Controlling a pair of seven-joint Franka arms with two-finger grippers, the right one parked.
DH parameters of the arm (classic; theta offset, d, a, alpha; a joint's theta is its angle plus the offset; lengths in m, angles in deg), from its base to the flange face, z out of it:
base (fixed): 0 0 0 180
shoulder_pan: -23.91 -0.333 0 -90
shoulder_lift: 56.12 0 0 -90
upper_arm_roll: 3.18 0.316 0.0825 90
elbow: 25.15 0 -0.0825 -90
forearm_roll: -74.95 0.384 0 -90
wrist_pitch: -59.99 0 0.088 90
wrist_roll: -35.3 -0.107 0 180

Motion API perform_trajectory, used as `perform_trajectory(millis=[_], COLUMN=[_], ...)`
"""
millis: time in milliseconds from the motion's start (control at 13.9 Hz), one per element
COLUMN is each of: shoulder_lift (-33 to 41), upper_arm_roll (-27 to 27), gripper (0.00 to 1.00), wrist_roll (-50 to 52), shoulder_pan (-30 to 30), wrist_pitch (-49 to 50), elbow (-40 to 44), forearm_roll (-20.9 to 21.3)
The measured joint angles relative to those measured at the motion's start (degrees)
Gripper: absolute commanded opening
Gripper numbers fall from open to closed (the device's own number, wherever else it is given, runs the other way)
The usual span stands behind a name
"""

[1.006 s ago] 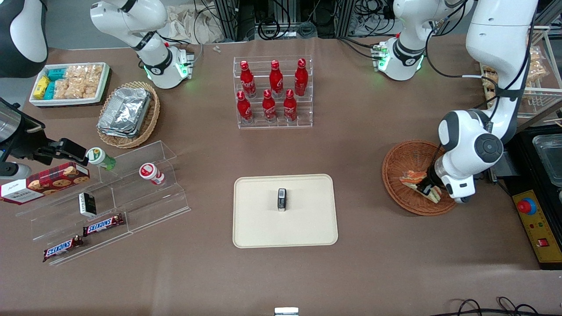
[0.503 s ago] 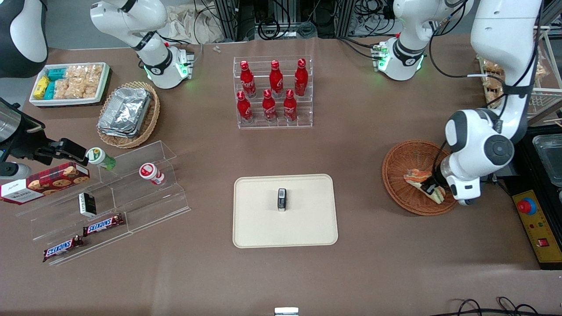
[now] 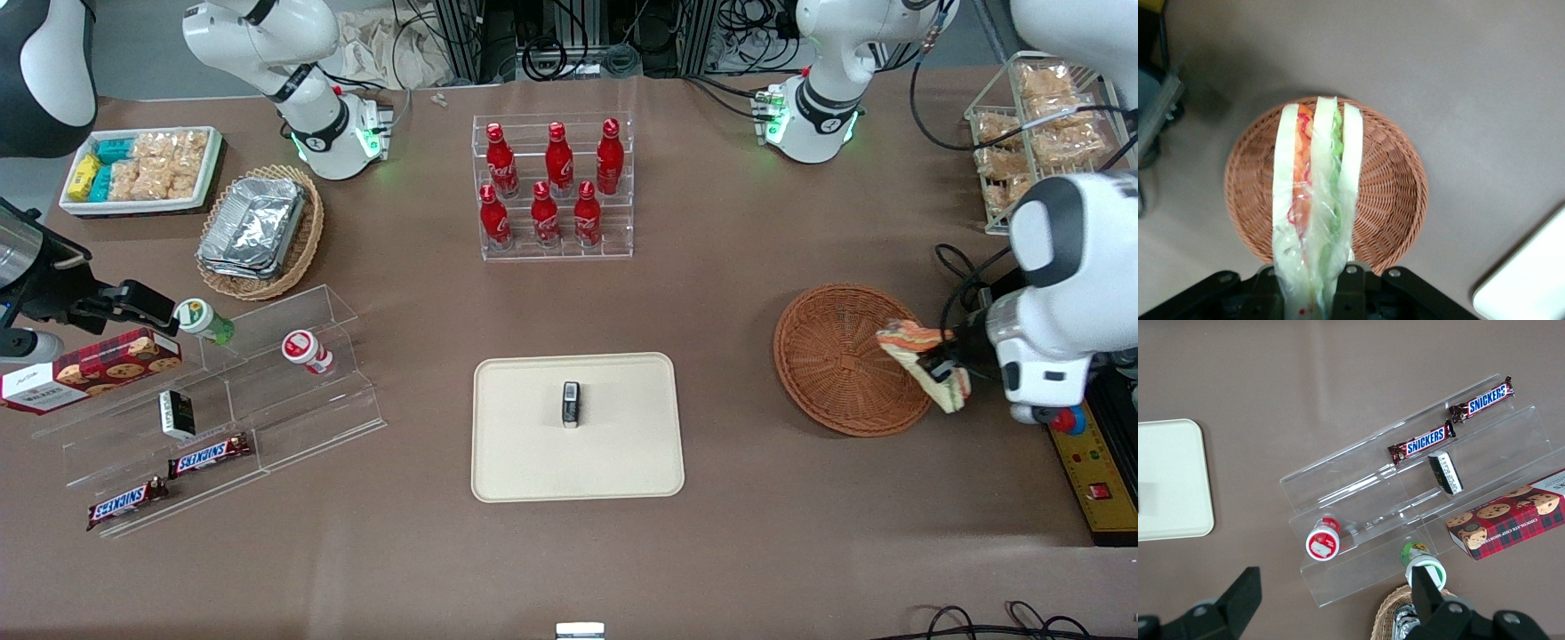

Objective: Place sandwich from basket to tray
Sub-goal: 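Carry the held sandwich over to the beige tray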

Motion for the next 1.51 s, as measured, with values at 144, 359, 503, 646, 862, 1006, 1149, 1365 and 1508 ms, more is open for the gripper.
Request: perform_trajectory(millis=[144,359,503,646,862,1006,1149,1365,1508], shoulder_lift=[0.6,0.6,0.6,0.4,0.1,-0.3,-1.2,-3.5,-6.0], upper_arm_roll=[0.4,0.1,-0.5,-1.5,-4.1,-6.2,-8.0,-10.0,-10.4], gripper=[0.0,0.0,0.0,0.0,0.0,0.0,0.0,0.0,0.0], wrist_roll=[-7.8,-14.8,-17.1,-17.7,-17.7,-16.8,-13.9,-9.4,-5.6], shoulder_pan=[-0.2,0.1,0.5,1.1,2.6,3.9,5.7,10.4,15.2], wrist_pitch=[4.8,7.7,7.8,7.8,7.8,7.8,7.7,7.5,7.2], elbow=[5.3,11.2,11.9,12.0,12.0,12.0,12.0,12.1,13.4], forearm_roll=[0.2,2.5,3.0,3.1,3.1,3.1,3.1,3.1,3.1])
